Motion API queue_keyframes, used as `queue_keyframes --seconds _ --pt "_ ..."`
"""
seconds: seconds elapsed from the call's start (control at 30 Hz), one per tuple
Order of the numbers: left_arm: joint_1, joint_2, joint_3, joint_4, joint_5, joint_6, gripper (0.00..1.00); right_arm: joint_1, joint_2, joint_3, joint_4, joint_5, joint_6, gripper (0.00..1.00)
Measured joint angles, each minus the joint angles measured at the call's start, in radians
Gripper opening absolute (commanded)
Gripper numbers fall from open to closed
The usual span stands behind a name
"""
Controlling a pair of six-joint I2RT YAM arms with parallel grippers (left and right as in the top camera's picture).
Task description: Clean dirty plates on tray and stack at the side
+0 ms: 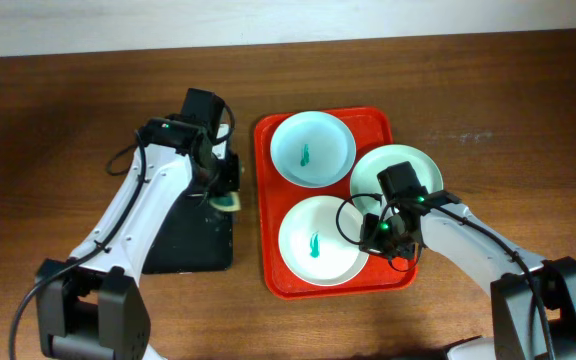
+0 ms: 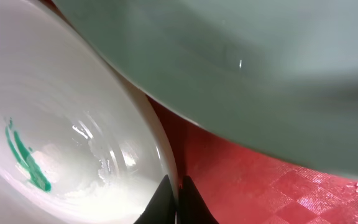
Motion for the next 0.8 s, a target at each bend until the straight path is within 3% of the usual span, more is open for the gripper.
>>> queue_keyframes --seconds 0.13,0.3,0.5,0.8 --pt "-0.099 0.0 -0.032 0.105 0.13 -0.017 0.0 0.0 0.0 0.0 -0.001 0.0 0.002 0.04" --pt "-0.276 0.0 -0.19 0.304 0.16 -0.124 0.0 0.0 0.002 0.002 -0.001 0.003 0.002 0.04" --pt "-0.392 0.008 -0.339 0.521 0.163 -0.254 0.0 0.0 0.002 0.003 -0.001 0.003 0.002 0.04" --pt "-0.459 0.127 -0.321 0.541 0.111 -0.305 0.0 0.0 0.004 0.003 -0.003 0.003 0.003 0.04"
